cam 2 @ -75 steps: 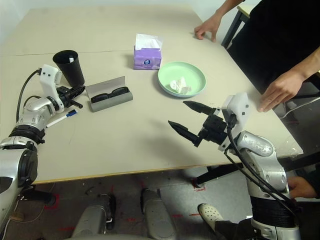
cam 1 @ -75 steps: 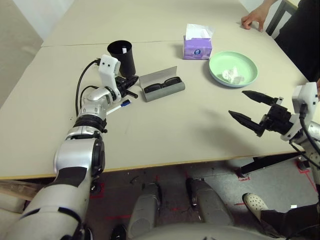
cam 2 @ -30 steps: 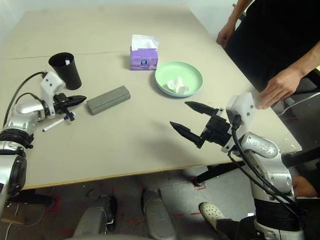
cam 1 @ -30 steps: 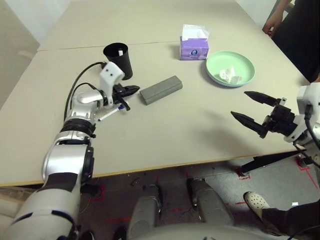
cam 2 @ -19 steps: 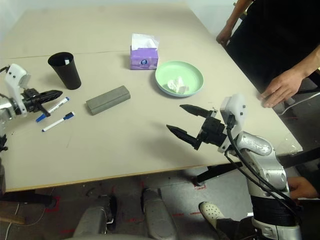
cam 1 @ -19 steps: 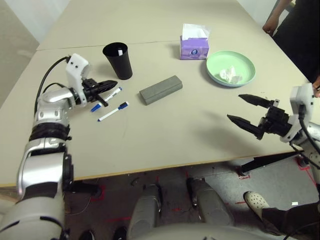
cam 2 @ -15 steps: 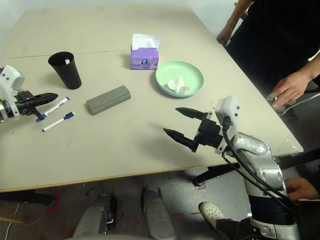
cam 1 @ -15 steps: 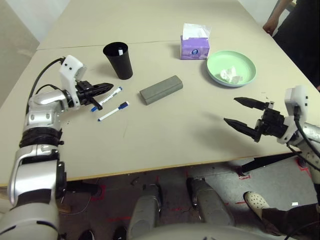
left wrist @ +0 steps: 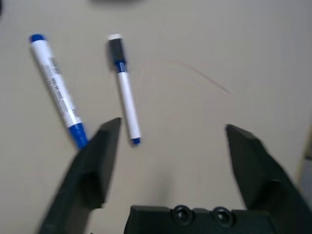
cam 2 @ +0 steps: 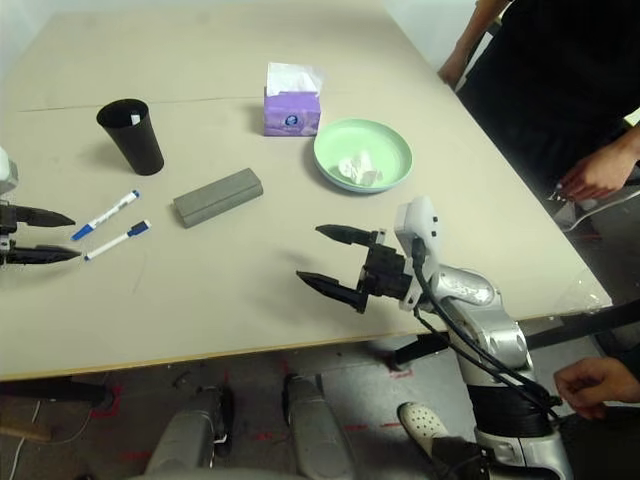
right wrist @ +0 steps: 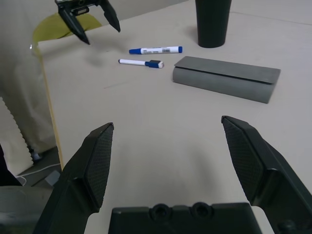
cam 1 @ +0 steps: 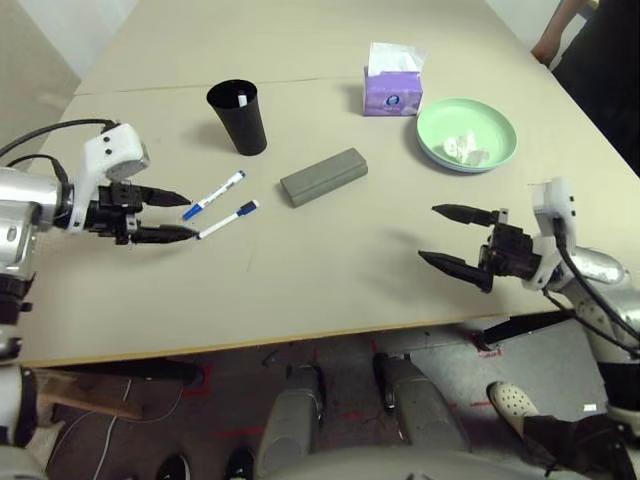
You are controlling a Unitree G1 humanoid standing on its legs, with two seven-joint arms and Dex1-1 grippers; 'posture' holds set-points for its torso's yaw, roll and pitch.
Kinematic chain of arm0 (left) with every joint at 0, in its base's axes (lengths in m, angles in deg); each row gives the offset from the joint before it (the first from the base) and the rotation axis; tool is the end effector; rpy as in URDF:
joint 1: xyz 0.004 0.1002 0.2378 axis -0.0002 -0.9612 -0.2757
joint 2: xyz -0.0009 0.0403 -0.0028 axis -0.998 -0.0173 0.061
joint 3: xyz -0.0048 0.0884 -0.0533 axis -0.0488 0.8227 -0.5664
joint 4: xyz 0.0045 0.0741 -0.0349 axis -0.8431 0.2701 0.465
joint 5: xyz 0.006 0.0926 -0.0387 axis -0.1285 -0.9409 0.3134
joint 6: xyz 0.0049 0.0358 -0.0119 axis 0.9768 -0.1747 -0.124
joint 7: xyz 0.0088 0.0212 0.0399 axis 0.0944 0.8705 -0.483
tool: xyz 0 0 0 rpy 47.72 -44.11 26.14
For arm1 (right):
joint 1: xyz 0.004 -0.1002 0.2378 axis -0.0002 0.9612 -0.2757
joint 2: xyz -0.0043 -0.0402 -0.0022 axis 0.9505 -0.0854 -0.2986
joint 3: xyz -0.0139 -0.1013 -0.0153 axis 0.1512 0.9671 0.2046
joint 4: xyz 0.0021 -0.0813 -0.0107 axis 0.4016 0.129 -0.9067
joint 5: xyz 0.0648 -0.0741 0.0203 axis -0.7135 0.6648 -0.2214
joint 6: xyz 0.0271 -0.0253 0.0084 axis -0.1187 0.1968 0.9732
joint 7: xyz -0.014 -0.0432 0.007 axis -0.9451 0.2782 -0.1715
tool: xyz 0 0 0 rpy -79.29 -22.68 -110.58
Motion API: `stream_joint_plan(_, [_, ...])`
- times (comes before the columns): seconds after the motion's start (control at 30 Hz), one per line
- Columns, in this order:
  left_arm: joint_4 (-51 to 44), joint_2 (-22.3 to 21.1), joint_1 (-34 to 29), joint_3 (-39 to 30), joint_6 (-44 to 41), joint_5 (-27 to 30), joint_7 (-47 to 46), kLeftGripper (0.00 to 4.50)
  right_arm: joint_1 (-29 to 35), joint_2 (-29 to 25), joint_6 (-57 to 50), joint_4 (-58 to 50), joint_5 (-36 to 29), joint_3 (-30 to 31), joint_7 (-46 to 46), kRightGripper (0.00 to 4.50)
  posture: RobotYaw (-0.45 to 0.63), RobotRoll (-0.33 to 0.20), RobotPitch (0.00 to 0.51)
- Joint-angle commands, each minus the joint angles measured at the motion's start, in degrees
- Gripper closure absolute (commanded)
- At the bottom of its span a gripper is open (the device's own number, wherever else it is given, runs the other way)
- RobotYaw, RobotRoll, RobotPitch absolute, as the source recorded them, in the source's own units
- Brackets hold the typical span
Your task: Organize and tidy the items on the table.
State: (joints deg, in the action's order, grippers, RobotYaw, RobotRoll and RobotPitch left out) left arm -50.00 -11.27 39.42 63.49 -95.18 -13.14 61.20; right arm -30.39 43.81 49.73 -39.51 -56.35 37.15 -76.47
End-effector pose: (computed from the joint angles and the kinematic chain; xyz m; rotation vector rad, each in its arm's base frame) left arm 0.2584 0.3479 0.2577 0.6694 0.6212 -1.0320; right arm 0.2353 -0.2307 0.1428 -0.1217 -0.0977 1.1897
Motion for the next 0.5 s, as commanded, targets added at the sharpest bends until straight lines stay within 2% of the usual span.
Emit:
stream_joint_plan(0.03, [0.99, 0.88, 2.30, 2.52, 0.10, -2.67, -0.24, 0.07, 0.79, 0.53, -0.01, -1.84, 0.00, 0.96, 0.47, 0.00, -0.16, 0.000, 0.196])
stream_joint_plan(0.23, [2.18, 5.38, 3.86, 4.91, -1.85, -5.97, -5.45, 0.07, 1.77, 0.70, -0.62, -3.75, -0.41, 0.91, 1.61, 0.00, -0.18, 0.000, 0.199])
stream_joint_plan(0.5, [2.55, 10.83, 2.05, 5.95, -4.38, -7.85, -11.03, 0.07, 1.65, 0.43, -1.42, -4.89, -0.83, 0.72, 2.66, 0.00, -0.20, 0.000, 0.199])
